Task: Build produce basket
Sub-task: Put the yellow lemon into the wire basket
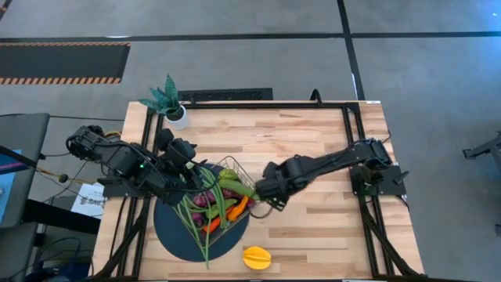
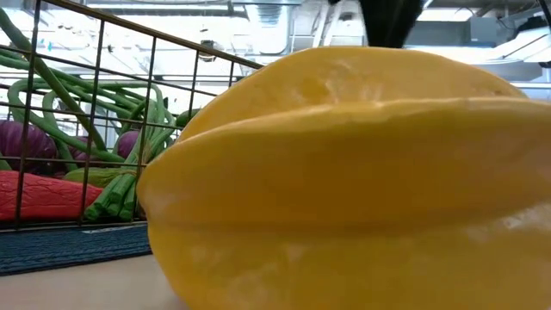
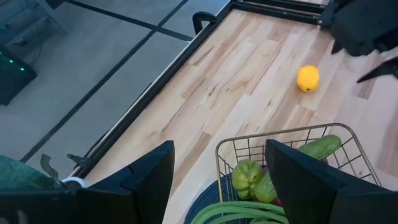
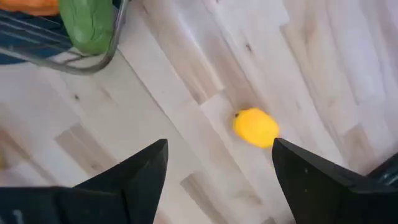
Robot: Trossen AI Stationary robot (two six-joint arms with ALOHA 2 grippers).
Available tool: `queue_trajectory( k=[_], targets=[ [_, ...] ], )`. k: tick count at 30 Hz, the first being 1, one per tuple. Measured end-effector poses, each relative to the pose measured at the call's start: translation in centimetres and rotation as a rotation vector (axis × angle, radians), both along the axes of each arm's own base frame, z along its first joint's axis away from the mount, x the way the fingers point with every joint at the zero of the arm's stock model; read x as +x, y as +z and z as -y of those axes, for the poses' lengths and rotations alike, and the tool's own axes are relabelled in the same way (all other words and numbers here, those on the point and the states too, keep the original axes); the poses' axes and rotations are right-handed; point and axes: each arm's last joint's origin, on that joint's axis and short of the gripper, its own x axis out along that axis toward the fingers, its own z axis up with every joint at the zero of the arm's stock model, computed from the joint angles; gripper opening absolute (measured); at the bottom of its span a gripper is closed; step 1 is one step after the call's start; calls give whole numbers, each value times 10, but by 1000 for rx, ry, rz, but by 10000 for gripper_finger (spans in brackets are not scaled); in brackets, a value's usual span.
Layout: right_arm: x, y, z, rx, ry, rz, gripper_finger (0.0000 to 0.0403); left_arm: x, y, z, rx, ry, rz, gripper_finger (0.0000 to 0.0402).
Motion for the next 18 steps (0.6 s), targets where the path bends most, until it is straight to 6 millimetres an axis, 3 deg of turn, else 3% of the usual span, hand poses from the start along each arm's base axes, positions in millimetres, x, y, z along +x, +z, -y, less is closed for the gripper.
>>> queue_trajectory(
  k=[4, 9, 18],
  targets=[
    [-16, 2, -15, -20, 4, 21, 302, 0, 0, 0, 1, 0, 0, 238],
    [-48, 3, -16, -70, -54, 27, 302, 0, 0, 0, -1, -1, -2, 238],
    [-163, 19, 23, -89, -325, 218, 302, 0, -1, 1, -33, 12, 6, 238]
  ],
)
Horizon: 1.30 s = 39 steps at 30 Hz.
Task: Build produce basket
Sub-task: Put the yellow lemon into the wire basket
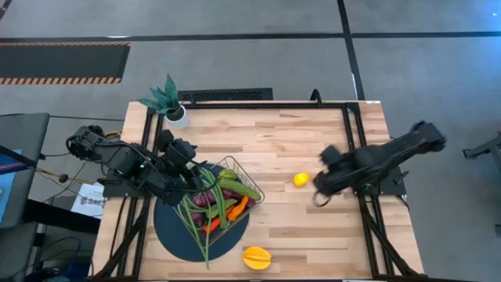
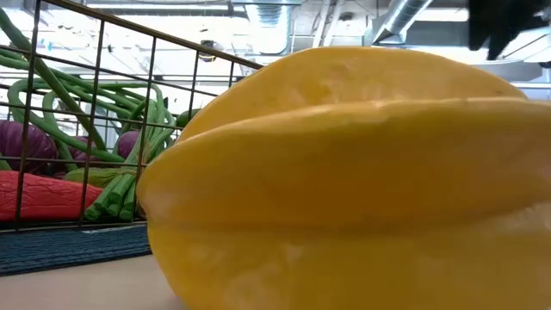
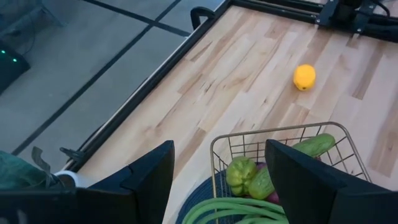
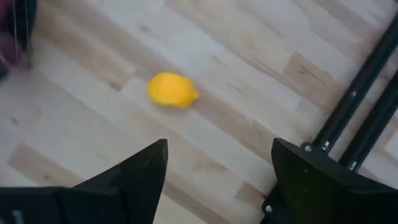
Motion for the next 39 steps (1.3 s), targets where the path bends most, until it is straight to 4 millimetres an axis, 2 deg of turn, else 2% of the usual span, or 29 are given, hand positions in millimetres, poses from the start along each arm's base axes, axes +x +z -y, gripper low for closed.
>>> queue_trajectory(
  k=[4, 7, 14, 20, 28, 39],
  targets=[
    [-44, 4, 14, 47, -42, 153, 301, 0, 0, 0, -4, 11, 10, 238],
    [-62, 8, 20, 89, 28, 273, 301, 0, 0, 0, -1, 23, 24, 238],
    [-73, 20, 24, 104, 298, 481, 301, 0, 0, 0, -6, 30, 31, 238],
    [-78, 17, 27, 83, 298, 418, 301, 0, 0, 0, -32, 19, 16, 238],
    [-57, 9, 26, 17, 268, 343, 301, 0, 0, 0, -34, 18, 15, 238],
    [-1, -10, 26, 228, 422, 242, 301, 0, -1, 1, -17, -34, -35, 238]
  ],
)
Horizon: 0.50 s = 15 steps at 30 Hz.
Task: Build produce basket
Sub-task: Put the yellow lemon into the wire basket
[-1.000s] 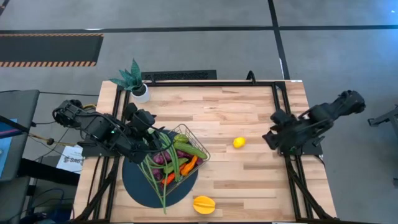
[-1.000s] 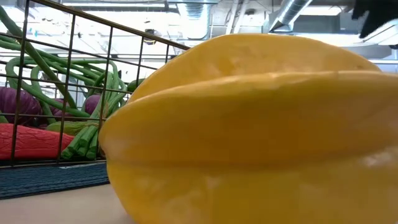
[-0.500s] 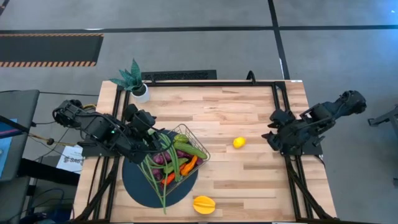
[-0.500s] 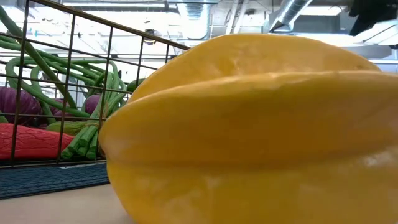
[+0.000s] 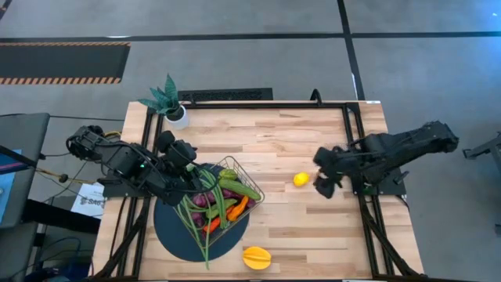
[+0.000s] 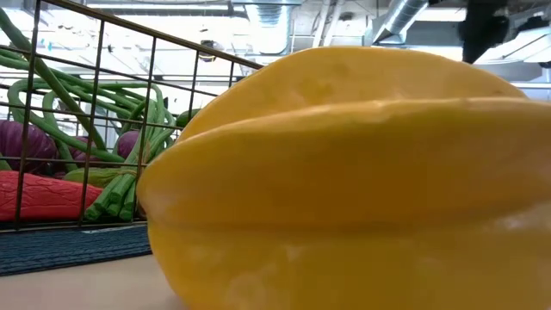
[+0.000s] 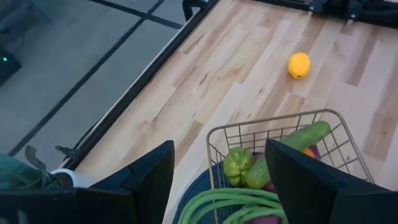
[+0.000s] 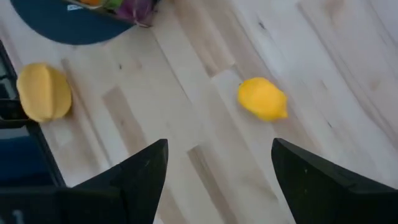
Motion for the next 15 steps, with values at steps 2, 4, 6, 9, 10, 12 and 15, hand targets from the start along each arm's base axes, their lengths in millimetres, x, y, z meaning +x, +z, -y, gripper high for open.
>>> queue_trajectory(
  k=[2, 4, 6, 9, 10, 12, 15],
  targets=[
    [10, -5, 5, 12, 8, -23, 301, 0, 0, 0, 1, -11, -10, 238],
    [17, -12, 11, 17, 11, -78, 301, 0, 0, 0, -2, -20, -19, 238],
    [21, -19, 16, 25, 16, -143, 301, 0, 0, 0, 4, -28, -25, 238],
    [30, -27, 22, 30, 46, -185, 301, 0, 0, 0, 6, -31, -28, 238],
    [33, -29, 23, 21, 66, -187, 301, 0, 0, 0, 7, -31, -29, 238],
    [41, -33, 24, 3, 109, -171, 301, -1, 0, 0, 8, -31, -31, 238],
    [53, -41, 27, -25, 173, -169, 301, -1, 0, 0, 2, -23, -25, 238]
  ],
)
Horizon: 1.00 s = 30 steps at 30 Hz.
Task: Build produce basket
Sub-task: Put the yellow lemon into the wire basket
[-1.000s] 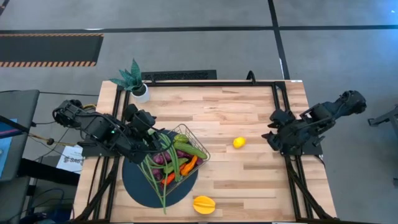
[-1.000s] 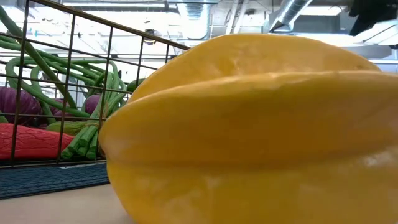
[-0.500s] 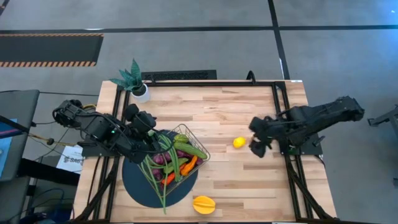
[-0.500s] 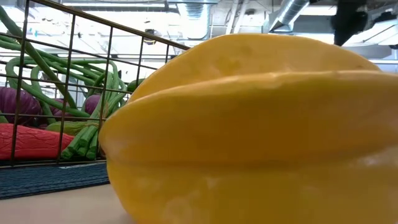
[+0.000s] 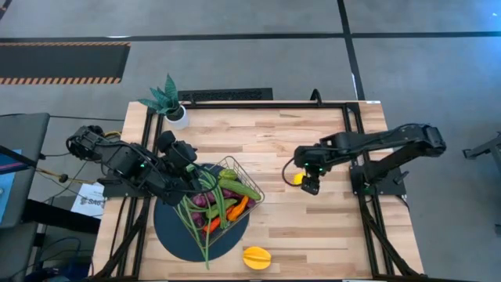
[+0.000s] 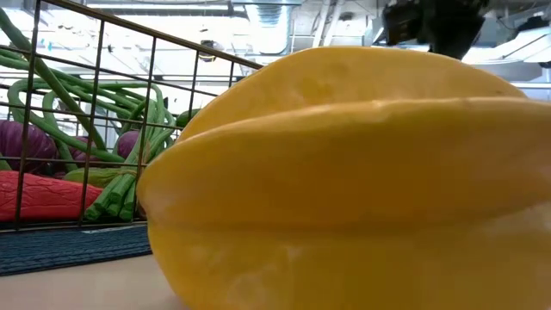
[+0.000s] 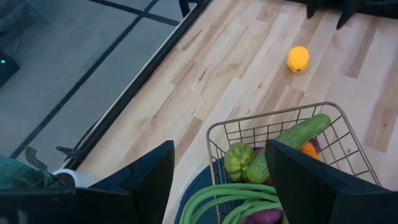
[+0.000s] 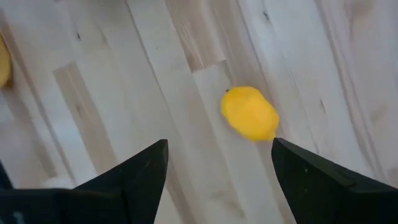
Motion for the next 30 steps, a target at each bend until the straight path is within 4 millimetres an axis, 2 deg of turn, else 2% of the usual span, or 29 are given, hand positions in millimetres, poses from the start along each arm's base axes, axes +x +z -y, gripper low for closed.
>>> queue_trajectory(
  k=[3, 10, 16, 24, 30],
  targets=[
    [6, -9, 4, -22, 89, -41, 301, 0, 0, 0, -8, 11, 8, 238],
    [15, -30, 4, -83, 418, -156, 301, 3, -1, 1, 14, 23, 19, 238],
    [31, -49, 10, -109, 575, -181, 301, 10, -6, 4, -4, 66, 33, 238],
    [44, -75, 29, -83, 625, -251, 301, 22, -16, 10, -20, 108, 24, 238],
    [48, -83, 41, -44, 617, -237, 301, 26, -19, 11, -23, 121, 21, 238]
  ],
)
